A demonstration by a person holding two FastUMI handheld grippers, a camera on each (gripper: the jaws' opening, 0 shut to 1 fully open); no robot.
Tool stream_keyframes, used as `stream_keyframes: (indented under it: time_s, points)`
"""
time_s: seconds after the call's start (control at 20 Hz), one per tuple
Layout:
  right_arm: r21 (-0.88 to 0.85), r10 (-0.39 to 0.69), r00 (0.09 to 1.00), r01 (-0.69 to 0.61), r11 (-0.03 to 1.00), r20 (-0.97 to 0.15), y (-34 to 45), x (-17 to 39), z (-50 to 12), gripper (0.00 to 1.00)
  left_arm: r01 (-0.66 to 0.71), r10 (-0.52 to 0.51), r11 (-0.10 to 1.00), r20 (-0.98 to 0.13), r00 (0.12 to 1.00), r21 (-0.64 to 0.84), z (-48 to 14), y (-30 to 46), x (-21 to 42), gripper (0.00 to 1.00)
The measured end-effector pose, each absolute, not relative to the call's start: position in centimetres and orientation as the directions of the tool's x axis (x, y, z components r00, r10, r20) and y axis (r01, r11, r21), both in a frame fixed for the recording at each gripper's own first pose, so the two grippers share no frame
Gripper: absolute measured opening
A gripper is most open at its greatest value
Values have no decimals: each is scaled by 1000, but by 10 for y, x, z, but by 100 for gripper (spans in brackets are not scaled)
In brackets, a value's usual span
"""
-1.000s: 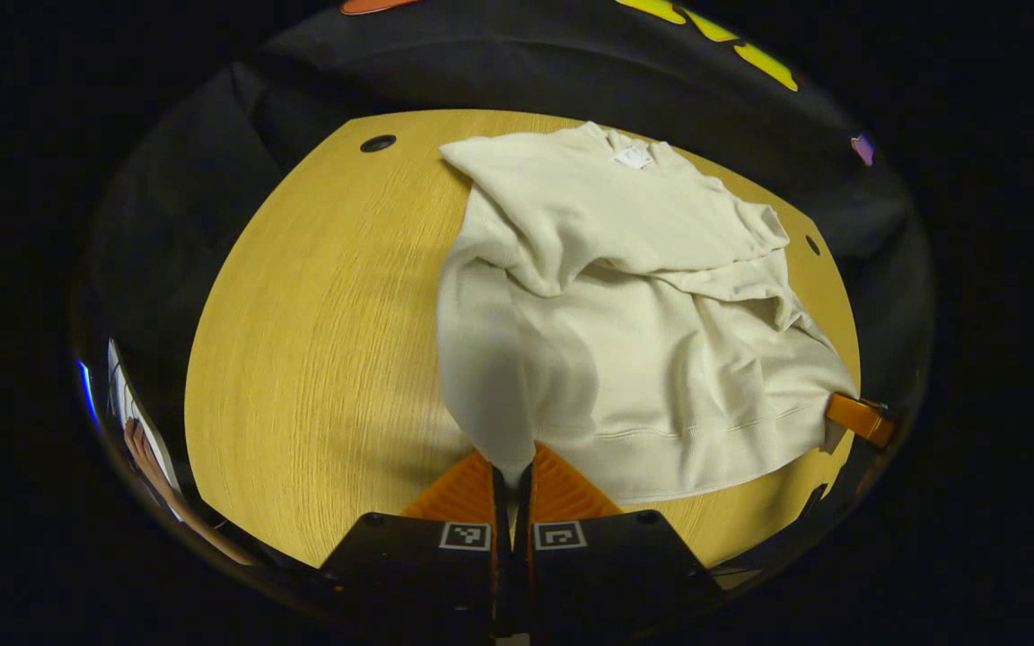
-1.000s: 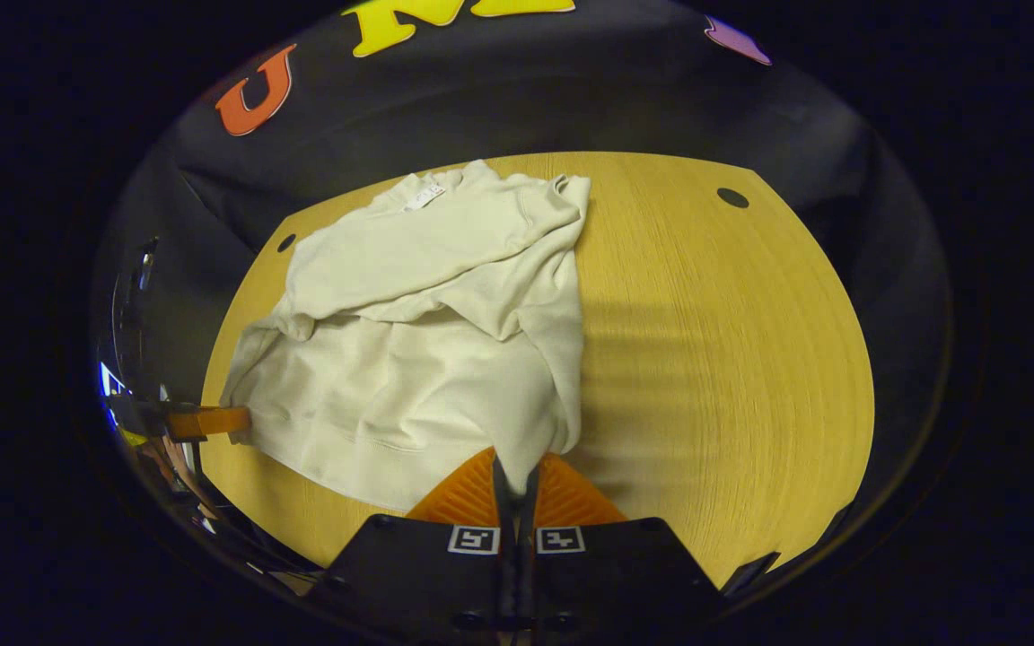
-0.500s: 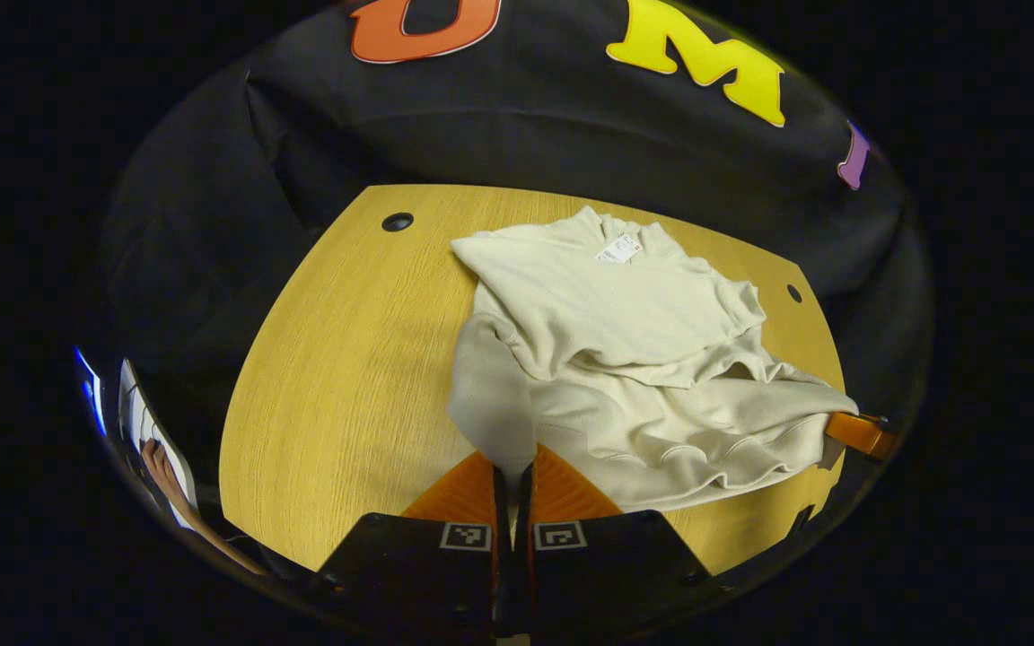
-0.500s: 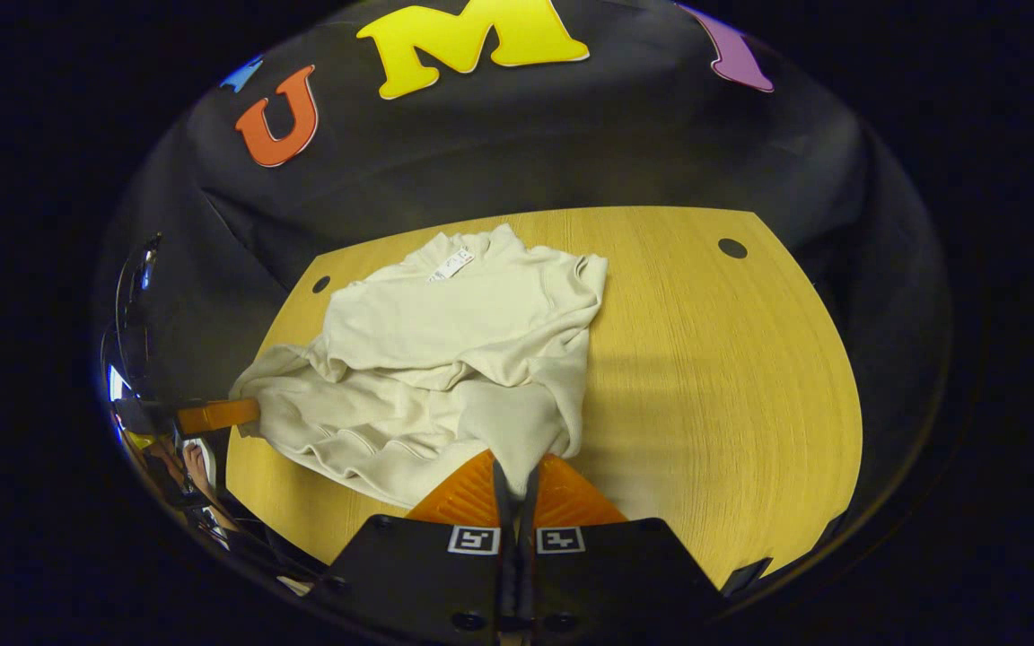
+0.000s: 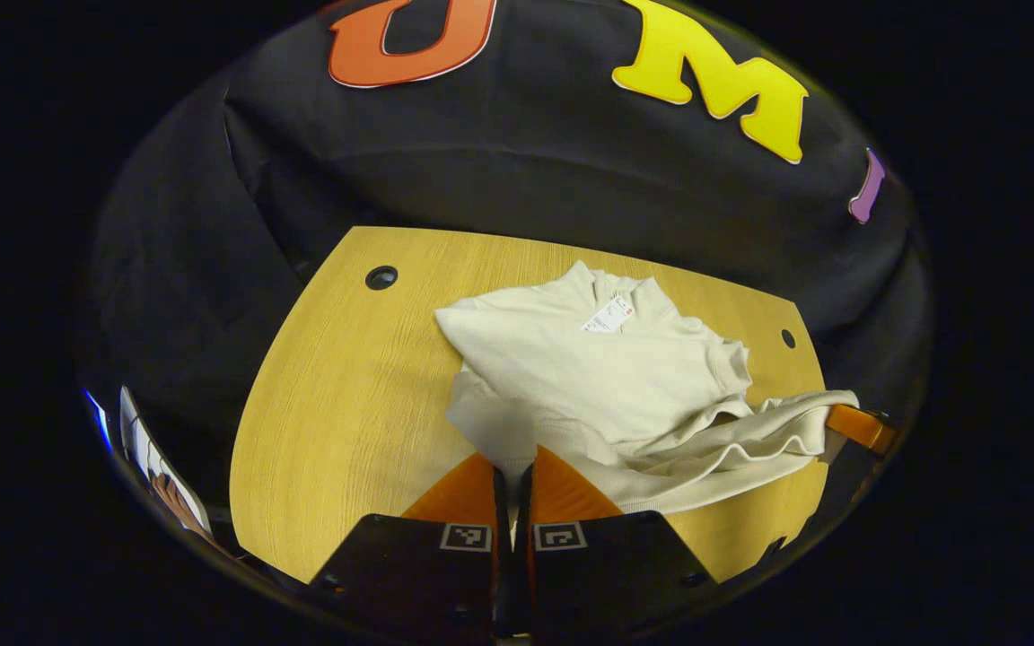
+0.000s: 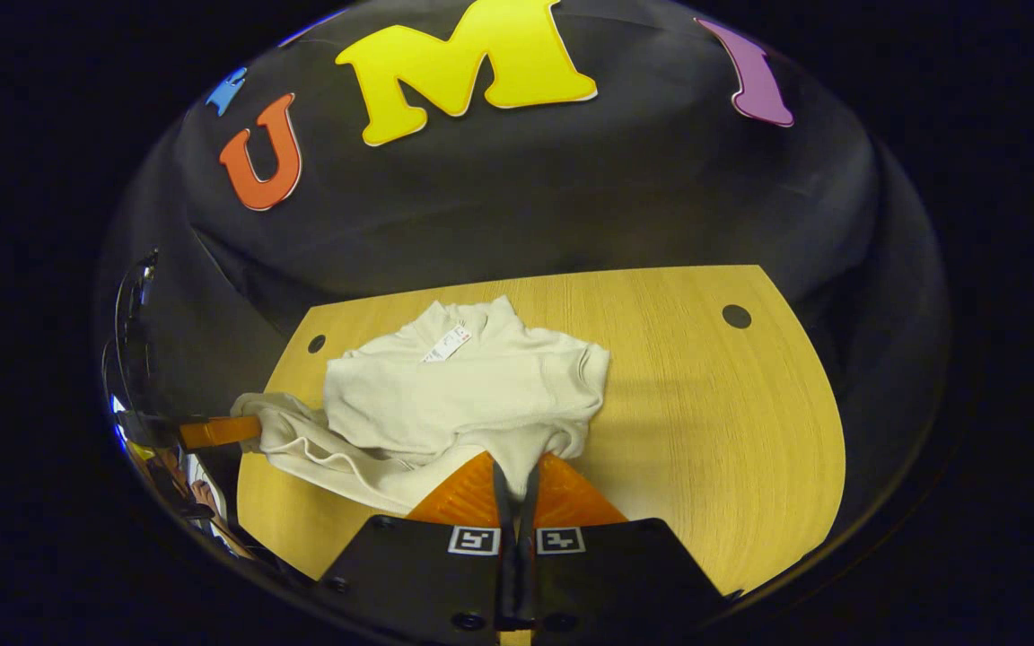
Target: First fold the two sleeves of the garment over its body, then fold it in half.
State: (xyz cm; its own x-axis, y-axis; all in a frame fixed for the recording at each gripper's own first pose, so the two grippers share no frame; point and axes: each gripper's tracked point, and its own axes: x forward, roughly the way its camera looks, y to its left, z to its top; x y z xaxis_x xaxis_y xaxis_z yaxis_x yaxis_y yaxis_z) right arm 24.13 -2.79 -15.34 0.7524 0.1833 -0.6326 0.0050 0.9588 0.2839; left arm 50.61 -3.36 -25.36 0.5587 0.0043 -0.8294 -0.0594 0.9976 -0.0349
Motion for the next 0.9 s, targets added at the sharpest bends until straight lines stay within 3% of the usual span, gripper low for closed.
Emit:
stream_keyframes:
  time_s: [0.25, 0.55, 0.9]
  points:
    - [298, 184, 740, 23, 954, -647, -32, 303, -147, 1, -60, -31, 996, -863, 504, -71, -262, -41, 545, 3]
    - [359, 190, 698, 103, 928, -690, -41, 374, -174, 1, -100, -98, 984, -912, 399, -150, -315, -43, 591, 3]
    - [375, 169, 677, 169, 911, -717, -26, 431, -217, 0, -120, -122, 976, -910, 397, -183, -354, -37, 625, 7]
